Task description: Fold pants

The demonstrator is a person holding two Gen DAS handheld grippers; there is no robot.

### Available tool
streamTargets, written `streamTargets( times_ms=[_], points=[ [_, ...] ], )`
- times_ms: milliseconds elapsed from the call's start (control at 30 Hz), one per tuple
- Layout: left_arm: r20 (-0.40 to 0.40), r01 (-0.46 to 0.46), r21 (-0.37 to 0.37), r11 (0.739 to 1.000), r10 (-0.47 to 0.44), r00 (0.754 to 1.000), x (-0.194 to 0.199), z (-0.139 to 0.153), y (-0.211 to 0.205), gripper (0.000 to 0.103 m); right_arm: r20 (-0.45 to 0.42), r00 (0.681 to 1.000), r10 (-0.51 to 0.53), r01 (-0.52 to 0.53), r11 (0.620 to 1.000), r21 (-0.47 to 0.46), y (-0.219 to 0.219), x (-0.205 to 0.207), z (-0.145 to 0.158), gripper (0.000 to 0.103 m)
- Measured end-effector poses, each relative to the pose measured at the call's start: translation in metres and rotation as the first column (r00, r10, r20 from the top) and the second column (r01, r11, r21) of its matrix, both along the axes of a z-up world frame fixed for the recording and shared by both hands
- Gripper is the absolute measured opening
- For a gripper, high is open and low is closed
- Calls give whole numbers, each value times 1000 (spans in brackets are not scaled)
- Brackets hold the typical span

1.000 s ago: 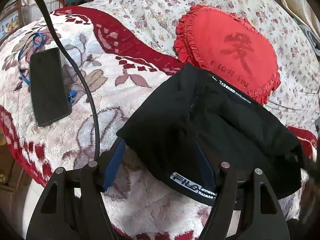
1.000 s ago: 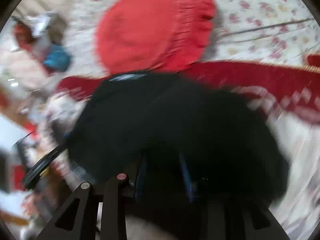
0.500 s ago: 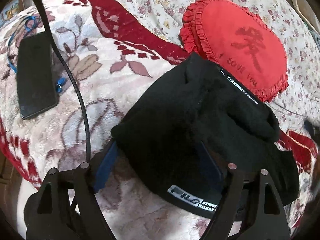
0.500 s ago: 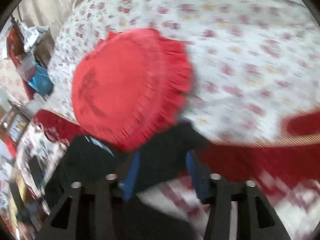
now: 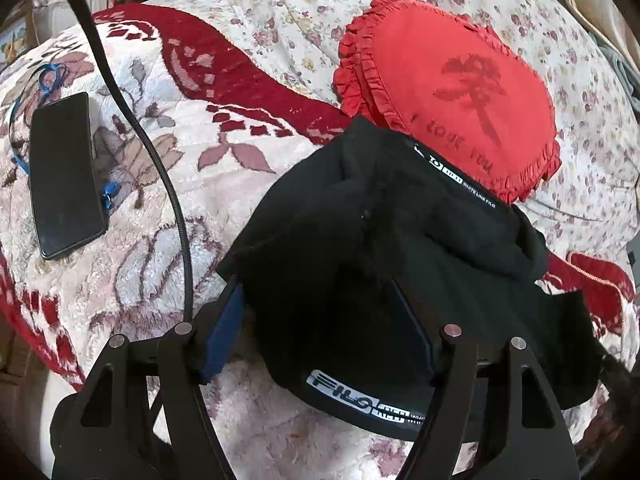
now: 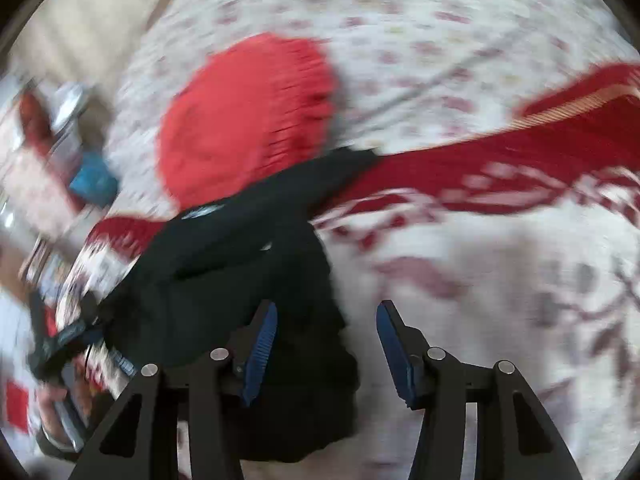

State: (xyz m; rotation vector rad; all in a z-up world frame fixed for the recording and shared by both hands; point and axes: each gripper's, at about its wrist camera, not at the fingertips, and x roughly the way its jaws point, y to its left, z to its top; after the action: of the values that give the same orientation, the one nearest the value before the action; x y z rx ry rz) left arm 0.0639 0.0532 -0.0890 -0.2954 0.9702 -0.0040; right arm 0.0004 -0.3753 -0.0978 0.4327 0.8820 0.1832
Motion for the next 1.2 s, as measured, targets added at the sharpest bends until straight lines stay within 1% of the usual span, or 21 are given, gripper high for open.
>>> streamTargets(
  times_ms=[67, 133, 167, 333, 367, 400, 433, 467, 533, 567, 633, 700, 800, 900, 933, 1000, 1033, 1067, 1133, 1167, 1200],
  points=[
    [-12, -6, -13, 1000, 6, 1000, 1, -3, 1, 72, -57, 995, 85, -88, 995, -50, 30, 6, -9, 51],
    [-17, -11, -21, 1000, 10, 1000, 1, -4, 3, 72, -98, 989, 110, -120, 988, -100, 42, 6, -16, 51],
    [-15, -11, -24, 1000, 11, 1000, 0, -4, 3, 72, -94, 991, 100, -110, 988, -106, 40, 5, -17, 51],
    [-26, -20, -40, 999, 19, 999, 1, -8, 7, 72, -83, 996, 43, -45, 998, -33, 19, 10, -18, 50],
    [-28, -24, -46, 999, 23, 999, 1, -9, 8, 72, -80, 996, 41, -42, 999, -10, 19, 13, -20, 46],
    [-32, -27, -49, 998, 26, 999, 2, -9, 9, 72, -86, 995, 47, -45, 999, 22, 19, 16, -24, 20],
    [-38, -29, -49, 998, 28, 999, 2, -10, 9, 72, -101, 994, 46, -42, 998, 35, 21, 17, -27, 18],
    [-43, -29, -51, 998, 27, 999, 2, -10, 10, 72, -90, 995, 38, -38, 999, 0, 24, 16, -24, 17],
    [-47, -26, -52, 998, 24, 999, 0, -9, 12, 72, -13, 1000, 22, -24, 996, -89, 25, 5, -2, 14],
    [-49, -25, -52, 998, 22, 999, 0, -9, 13, 72, 17, 1000, 3, -1, 994, -110, 20, 1, 7, 14],
    [-46, -28, -60, 998, 25, 999, -2, -8, 16, 72, 62, 996, -64, 74, 983, -166, -2, -9, 27, 14],
    [-37, -39, -81, 996, 36, 999, -5, -6, 20, 72, 57, 988, -145, 154, 961, -228, -31, -15, 36, 14],
    [-30, -43, -92, 995, 40, 999, -6, -7, 18, 75, -18, 981, -191, 185, 967, -177, -63, -14, 17, 14],
    [-63, -37, -94, 995, 31, 998, -2, -17, 14, 76, -91, 976, -197, 176, 963, -204, -61, -6, -12, 14],
    [-65, -40, -104, 994, 33, 997, 0, -19, 14, 76, -106, 974, -202, 179, 965, -192, -60, -6, -20, 14],
    [-44, -45, -105, 993, 41, 998, 2, -19, 14, 76, -94, 973, -212, 192, 963, -188, -61, -9, -22, 14],
    [-29, -39, -107, 993, 36, 999, 2, -18, 13, 73, -90, 973, -213, 194, 964, -184, -63, -10, -19, 14],
    [-12, -35, -113, 993, 34, 999, 2, -16, 13, 52, -83, 973, -214, 197, 965, -175, -66, -10, -15, 14],
    [-15, -34, -117, 993, 33, 999, 2, -16, 15, 27, -72, 976, -206, 192, 968, -163, -70, -13, -11, 14],
    [-17, -30, -130, 991, 28, 999, 2, -16, 17, 20, -62, 977, -202, 190, 969, -160, -72, -14, -6, 14],
    [-11, -26, -132, 991, 25, 1000, -1, -15, 17, 17, -49, 978, -201, 191, 968, -160, -70, -15, -1, 14]
  ],
)
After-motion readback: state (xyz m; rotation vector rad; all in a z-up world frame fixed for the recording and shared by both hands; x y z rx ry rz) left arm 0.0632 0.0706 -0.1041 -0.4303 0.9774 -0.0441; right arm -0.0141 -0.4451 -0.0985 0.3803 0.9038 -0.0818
